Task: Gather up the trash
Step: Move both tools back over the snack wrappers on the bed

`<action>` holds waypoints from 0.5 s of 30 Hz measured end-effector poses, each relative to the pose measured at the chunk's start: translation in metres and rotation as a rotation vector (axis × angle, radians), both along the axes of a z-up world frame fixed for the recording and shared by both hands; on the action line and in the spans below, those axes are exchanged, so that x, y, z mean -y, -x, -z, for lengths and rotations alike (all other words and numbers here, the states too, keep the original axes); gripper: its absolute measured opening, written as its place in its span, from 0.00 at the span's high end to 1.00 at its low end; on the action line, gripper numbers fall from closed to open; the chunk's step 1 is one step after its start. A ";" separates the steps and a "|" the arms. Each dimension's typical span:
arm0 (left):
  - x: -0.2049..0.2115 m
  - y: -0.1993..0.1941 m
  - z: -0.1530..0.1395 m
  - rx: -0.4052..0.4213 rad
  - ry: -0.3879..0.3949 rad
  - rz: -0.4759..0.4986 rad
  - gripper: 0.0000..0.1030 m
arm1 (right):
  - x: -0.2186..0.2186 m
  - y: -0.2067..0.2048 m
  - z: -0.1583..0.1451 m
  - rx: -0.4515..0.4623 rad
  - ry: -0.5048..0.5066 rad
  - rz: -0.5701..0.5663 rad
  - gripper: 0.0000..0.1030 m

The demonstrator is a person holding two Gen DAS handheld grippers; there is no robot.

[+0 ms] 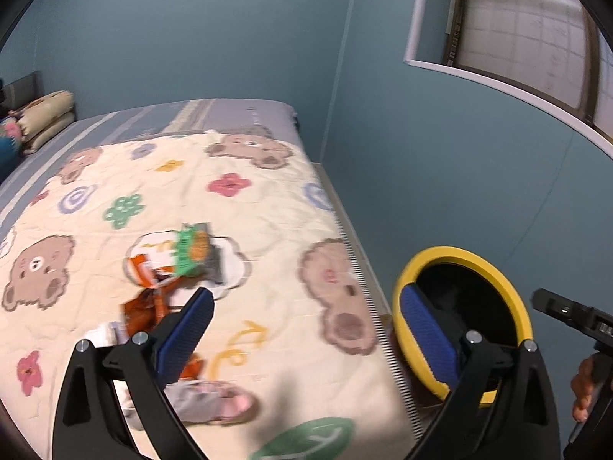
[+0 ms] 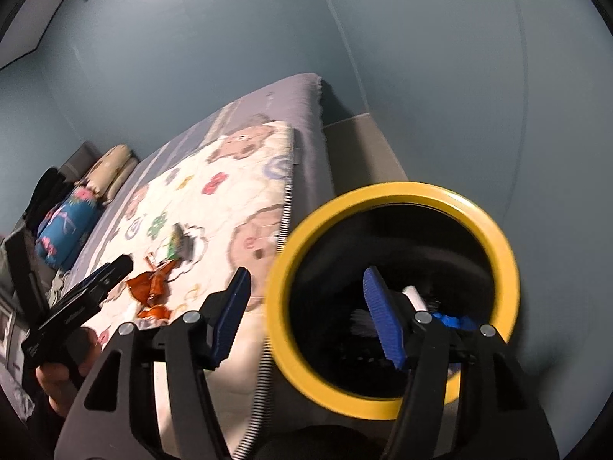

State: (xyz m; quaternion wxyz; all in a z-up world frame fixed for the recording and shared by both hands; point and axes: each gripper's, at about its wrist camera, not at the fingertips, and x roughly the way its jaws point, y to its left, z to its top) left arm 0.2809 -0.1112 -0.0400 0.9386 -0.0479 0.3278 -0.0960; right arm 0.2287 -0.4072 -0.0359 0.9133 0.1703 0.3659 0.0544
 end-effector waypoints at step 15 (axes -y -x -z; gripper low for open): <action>-0.101 -0.018 0.022 -0.060 -0.061 -0.169 0.09 | -0.100 -0.012 -0.010 0.007 0.052 -0.201 0.41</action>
